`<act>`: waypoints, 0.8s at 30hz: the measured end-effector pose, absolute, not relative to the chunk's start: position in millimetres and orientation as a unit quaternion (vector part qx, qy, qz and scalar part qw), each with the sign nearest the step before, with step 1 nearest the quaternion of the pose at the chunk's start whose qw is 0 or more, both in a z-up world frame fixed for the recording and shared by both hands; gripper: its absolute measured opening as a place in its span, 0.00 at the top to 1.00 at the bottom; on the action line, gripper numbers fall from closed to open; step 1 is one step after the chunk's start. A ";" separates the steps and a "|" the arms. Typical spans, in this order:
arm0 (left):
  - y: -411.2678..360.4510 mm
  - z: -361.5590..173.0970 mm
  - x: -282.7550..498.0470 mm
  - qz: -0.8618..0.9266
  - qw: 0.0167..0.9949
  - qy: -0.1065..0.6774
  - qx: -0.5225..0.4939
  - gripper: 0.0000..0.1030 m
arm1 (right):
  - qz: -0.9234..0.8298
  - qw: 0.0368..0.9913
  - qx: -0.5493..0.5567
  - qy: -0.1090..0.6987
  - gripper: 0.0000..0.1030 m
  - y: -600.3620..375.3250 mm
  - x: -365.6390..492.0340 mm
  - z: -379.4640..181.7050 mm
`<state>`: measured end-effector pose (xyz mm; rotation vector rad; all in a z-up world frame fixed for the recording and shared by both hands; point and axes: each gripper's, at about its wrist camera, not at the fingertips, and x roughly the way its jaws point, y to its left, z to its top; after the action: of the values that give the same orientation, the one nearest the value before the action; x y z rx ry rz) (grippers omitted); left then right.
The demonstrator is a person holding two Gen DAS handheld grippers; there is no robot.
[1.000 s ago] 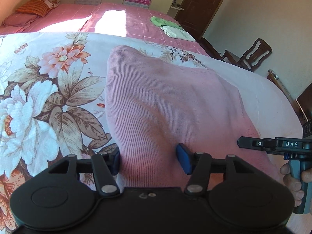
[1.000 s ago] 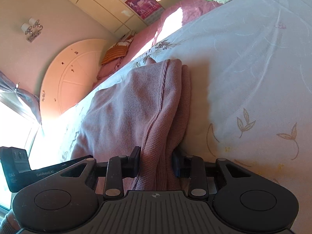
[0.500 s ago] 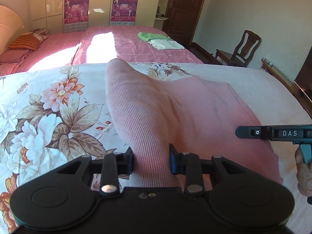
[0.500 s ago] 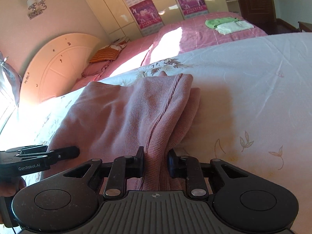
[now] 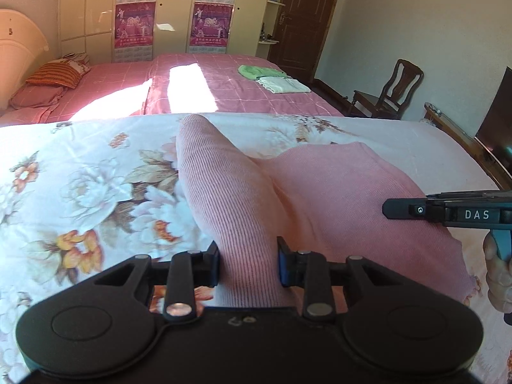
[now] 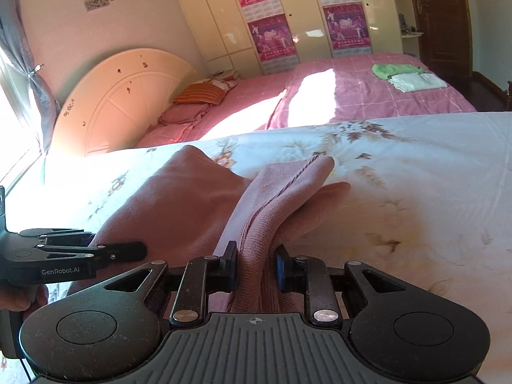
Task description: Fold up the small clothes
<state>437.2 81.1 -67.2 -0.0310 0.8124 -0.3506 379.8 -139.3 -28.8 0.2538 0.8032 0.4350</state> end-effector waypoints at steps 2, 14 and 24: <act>113.0 -65.7 428.7 -0.157 0.906 0.392 -0.019 0.71 | 0.224 0.886 0.123 0.387 0.78 -108.0 380.6 -31.6; 266.2 -84.1 383.5 -0.118 0.905 0.401 -0.083 0.69 | 0.287 0.858 0.129 0.407 0.78 25.7 382.0 -60.9; 287.7 -128.0 378.8 -0.101 0.896 0.412 -0.131 0.32 | 0.250 0.836 0.187 0.452 0.78 -3.0 372.1 -116.5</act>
<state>378.8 287.7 -128.0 -0.2715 0.8541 -0.2101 372.1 -3.0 -116.5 0.3965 0.9559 0.5289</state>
